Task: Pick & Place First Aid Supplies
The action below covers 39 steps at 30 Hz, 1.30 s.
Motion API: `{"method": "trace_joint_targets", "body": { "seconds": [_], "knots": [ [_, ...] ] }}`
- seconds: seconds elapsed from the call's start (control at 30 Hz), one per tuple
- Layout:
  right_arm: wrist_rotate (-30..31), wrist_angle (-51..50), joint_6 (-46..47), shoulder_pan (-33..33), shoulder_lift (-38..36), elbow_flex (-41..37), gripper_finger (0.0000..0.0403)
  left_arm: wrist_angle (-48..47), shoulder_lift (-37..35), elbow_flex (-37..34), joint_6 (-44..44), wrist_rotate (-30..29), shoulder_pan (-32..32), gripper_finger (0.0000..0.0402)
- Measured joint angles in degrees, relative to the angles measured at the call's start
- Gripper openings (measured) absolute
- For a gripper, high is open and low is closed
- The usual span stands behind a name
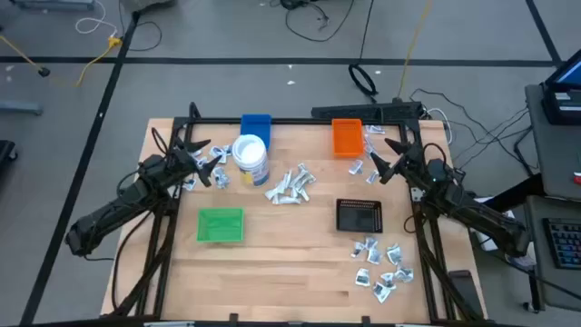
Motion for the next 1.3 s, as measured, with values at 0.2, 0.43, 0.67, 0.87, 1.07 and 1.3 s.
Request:
{"method": "trace_joint_targets", "body": {
  "seconds": [0.2,0.43,0.67,0.87,1.07,1.3],
  "knots": [
    [0.0,0.0,0.0,0.0,0.0,0.0,0.0393,0.0,0.0,0.0,0.0,0.0,0.0,0.0328],
    [0.0,0.0,0.0,0.0,0.0,0.0,0.0393,0.0,0.0,0.0,0.0,0.0,0.0,0.0317],
    [0.0,0.0,0.0,0.0,0.0,0.0,0.0393,0.0,0.0,0.0,0.0,0.0,0.0,0.0302],
    [0.0,0.0,0.0,0.0,0.0,0.0,0.0393,0.0,0.0,0.0,0.0,0.0,0.0,0.0306],
    [0.0,0.0,0.0,0.0,0.0,0.0,0.0393,0.0,0.0,0.0,0.0,0.0,0.0,0.0321],
    [0.0,0.0,0.0,0.0,0.0,0.0,0.0393,0.0,0.0,0.0,0.0,0.0,0.0,0.033]
  ]
}}
